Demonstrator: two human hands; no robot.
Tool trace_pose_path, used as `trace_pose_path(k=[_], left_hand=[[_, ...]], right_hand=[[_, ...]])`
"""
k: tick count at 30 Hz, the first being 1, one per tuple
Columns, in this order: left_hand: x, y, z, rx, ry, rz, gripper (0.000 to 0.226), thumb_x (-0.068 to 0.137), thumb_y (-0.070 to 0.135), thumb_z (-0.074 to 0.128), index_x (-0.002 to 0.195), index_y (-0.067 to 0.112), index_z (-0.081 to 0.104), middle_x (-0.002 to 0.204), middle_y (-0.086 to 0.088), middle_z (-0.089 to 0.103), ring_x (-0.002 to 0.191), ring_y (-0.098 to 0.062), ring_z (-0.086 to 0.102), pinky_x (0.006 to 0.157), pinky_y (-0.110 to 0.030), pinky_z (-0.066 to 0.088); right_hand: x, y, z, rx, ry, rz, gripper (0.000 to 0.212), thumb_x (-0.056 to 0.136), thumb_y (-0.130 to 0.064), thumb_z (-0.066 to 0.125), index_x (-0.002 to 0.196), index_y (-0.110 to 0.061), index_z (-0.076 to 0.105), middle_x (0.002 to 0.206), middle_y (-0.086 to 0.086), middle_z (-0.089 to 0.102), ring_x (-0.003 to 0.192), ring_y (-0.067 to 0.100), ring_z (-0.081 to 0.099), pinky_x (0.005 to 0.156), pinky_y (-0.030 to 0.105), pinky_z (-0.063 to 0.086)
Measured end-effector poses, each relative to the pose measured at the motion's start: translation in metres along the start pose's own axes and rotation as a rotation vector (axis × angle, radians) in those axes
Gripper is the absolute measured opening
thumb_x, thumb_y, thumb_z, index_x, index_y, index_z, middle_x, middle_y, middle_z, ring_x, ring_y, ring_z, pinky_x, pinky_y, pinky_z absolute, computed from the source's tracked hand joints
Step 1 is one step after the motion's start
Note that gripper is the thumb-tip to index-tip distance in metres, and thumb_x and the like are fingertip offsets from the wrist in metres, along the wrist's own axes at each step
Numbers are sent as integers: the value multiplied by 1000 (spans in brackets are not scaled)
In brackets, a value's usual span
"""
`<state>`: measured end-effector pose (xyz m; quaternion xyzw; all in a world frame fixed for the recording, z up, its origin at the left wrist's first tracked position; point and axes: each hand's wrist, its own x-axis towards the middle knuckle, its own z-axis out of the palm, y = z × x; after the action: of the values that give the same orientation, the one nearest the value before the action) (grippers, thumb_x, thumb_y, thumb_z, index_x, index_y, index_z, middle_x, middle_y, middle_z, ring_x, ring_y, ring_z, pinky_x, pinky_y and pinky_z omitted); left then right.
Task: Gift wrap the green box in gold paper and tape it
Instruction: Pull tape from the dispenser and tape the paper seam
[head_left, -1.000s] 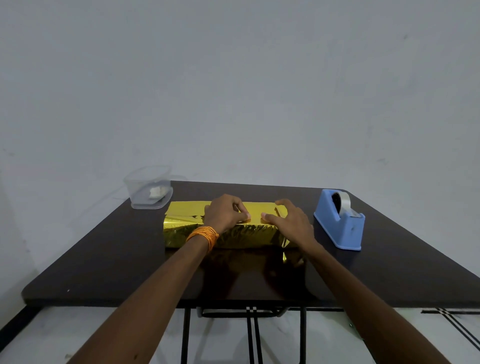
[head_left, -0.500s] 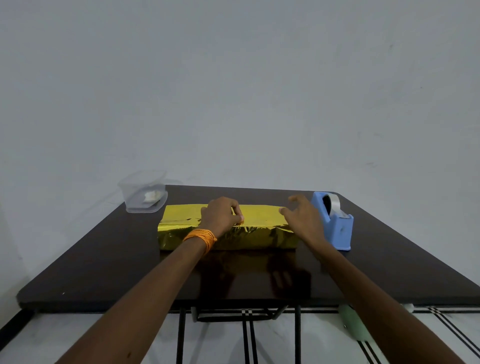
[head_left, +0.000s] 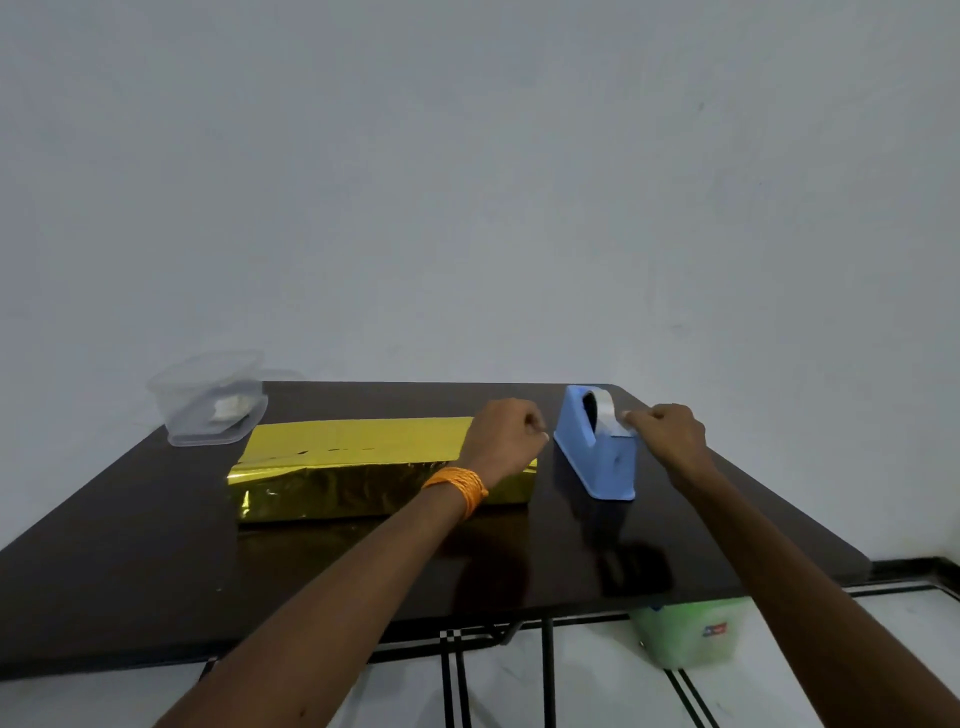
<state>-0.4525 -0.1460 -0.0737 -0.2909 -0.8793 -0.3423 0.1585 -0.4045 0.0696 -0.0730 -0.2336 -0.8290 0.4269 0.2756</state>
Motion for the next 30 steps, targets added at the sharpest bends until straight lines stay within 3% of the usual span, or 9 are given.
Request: trace_pose_path(k=[3, 5, 9, 12, 16, 21, 25, 30], left_hand=[[14, 16, 28, -38, -98, -19, 26, 84, 26, 71, 105, 10, 71, 101, -6, 71, 93, -23, 65, 82, -34, 53], [22, 25, 43, -27, -154, -22, 33, 83, 29, 73, 108, 8, 68, 102, -9, 70, 95, -25, 64, 82, -37, 53], [33, 33, 65, -14, -233, -37, 36, 79, 39, 77, 88, 8, 62, 85, -9, 63, 81, -26, 59, 62, -33, 42], [38, 35, 76, -28, -261, -41, 42, 79, 41, 78, 100, 7, 68, 98, -11, 70, 90, -26, 63, 71, -34, 47], [41, 36, 82, -28, -218, -45, 31, 78, 33, 80, 88, 8, 66, 97, -14, 71, 79, -23, 58, 66, -29, 40], [42, 34, 83, -61, -207, -65, 37, 77, 32, 82, 100, 6, 69, 103, -14, 71, 94, -29, 65, 73, -31, 46], [42, 35, 84, -77, -207, -72, 42, 75, 32, 83, 105, 6, 68, 104, -14, 71, 95, -29, 66, 79, -34, 49], [42, 33, 87, -92, -210, -75, 47, 76, 34, 83, 110, 7, 67, 109, -14, 69, 98, -29, 64, 77, -32, 47]], right_hand=[[7, 1, -2, 178, -165, 183, 28, 89, -32, 67, 74, -11, 57, 71, 5, 46, 62, 16, 38, 56, 28, 30], [14, 3, -1, 226, -216, 220, 23, 89, -28, 67, 82, -8, 59, 76, 8, 43, 59, 15, 32, 54, 27, 27], [21, 7, 1, 264, -257, 240, 21, 88, -16, 69, 75, -7, 56, 71, 7, 38, 55, 14, 27, 49, 26, 23], [23, 6, -1, 270, -288, 259, 21, 86, -10, 71, 72, -7, 56, 66, 6, 41, 53, 13, 26, 47, 25, 23], [25, 5, -2, 303, -286, 288, 26, 82, -4, 75, 65, -7, 55, 61, 5, 41, 50, 12, 27, 46, 24, 23], [33, -3, 3, 263, -247, 267, 25, 83, -9, 76, 66, -6, 58, 61, 6, 43, 50, 12, 28, 44, 24, 24], [36, -10, 5, 142, -163, 198, 19, 79, -13, 79, 70, -3, 66, 69, 12, 55, 50, 16, 38, 47, 27, 32], [30, -12, 4, 117, -102, 136, 18, 80, -11, 76, 70, -2, 65, 65, 11, 53, 50, 16, 41, 50, 27, 37]])
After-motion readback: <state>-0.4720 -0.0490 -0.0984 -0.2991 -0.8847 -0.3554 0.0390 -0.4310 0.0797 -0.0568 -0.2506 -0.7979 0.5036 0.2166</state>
